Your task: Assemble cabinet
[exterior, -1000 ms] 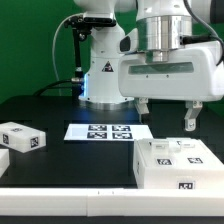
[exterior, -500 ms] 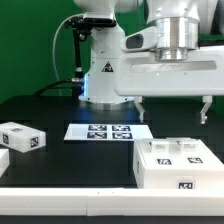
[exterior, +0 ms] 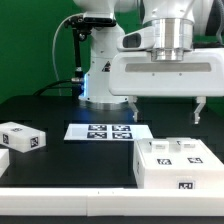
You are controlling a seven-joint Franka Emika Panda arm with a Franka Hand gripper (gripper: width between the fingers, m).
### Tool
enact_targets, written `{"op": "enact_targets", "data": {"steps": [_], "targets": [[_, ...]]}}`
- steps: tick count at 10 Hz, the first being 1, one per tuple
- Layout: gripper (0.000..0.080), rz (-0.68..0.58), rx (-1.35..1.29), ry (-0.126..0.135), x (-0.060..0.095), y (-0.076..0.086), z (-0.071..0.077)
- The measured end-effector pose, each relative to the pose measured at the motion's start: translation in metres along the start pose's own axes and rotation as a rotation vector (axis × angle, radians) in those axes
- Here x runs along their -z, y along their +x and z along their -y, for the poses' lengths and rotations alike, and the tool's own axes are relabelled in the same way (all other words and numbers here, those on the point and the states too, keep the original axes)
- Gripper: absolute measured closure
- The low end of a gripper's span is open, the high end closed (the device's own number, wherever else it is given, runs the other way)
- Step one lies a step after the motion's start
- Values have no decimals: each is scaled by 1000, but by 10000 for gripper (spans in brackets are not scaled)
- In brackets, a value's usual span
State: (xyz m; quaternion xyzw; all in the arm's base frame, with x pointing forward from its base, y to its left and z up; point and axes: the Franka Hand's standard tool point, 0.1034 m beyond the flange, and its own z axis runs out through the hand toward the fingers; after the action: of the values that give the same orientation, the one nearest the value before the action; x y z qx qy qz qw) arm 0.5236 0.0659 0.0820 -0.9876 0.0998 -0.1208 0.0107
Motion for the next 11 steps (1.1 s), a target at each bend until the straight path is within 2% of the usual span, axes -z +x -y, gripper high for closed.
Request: {"op": "enact_targets", "data": {"steps": [1,2,5,6,8,11], "targets": [[2,8,4,5,-4,-5,0],[2,-9,7,4,-8,-15,8],[2,-5,18,2,-9,-16,7],[2,-11,171,-13,-13,-12,4],[2,-30,240,-26,-14,-19,1],[2,-27,227,-27,-15,-20,-1]]}}
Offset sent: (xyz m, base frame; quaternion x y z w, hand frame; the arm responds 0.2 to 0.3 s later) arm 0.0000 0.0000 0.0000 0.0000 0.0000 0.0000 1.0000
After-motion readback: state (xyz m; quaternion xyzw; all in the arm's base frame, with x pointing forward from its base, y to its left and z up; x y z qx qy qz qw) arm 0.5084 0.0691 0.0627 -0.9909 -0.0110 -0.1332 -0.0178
